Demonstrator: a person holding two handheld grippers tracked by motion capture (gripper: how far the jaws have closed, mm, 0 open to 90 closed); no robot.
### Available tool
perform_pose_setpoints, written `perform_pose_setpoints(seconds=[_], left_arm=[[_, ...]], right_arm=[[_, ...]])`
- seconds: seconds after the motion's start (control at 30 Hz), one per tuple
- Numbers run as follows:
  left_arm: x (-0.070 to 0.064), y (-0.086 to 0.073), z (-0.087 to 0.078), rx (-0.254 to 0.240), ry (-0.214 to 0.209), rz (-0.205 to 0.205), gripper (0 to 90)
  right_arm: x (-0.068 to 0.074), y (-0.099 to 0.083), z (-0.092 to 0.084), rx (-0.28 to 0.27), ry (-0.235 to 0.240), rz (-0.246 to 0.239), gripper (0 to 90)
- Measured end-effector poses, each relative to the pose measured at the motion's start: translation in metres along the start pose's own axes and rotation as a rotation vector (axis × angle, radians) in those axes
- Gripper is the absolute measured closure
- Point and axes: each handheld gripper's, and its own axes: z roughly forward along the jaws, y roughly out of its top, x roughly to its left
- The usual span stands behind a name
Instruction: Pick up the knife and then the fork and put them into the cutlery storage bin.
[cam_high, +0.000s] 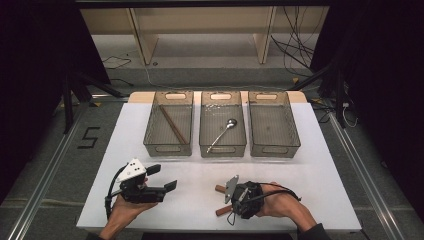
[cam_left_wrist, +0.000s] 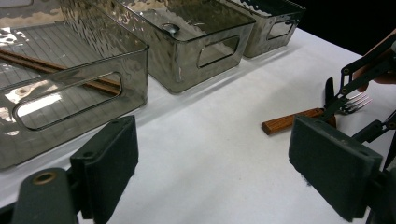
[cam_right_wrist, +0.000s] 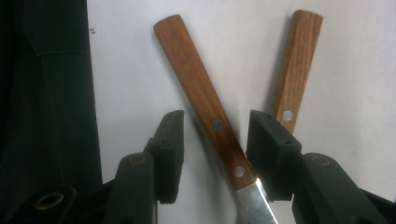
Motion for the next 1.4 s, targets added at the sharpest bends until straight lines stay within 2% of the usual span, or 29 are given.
perform_pose_setpoints(seconds=[0.17,0.27,0.63,0.87,1.1,1.4], left_arm=[[0.000,0.000,0.000,0.000,0.000,0.001,15.6],[0.000,0.000,0.000,-0.001,0.001,0.005,15.6],[0.000,0.000,0.000,-0.003,-0.001,0.006,15.6],[0.000,0.000,0.000,-0.003,-0.001,0.008,15.6],[0.000,0.000,0.000,-0.006,0.000,0.007,15.6],[0.000,0.000,0.000,-0.007,0.004,0.007,15.6]], right_arm=[[-0.001,0.003,0.005,0.037,0.004,-0.002,60.1],[-0.003,0.004,0.006,0.052,0.025,-0.008,62.8],[-0.003,0.010,0.007,0.099,0.043,-0.092,73.8],[-0.001,0.014,0.006,0.124,0.020,-0.149,77.0],[-0.001,0.012,-0.003,0.066,-0.009,-0.149,77.3],[-0.013,0.005,-0.035,-0.097,-0.099,-0.081,77.4]])
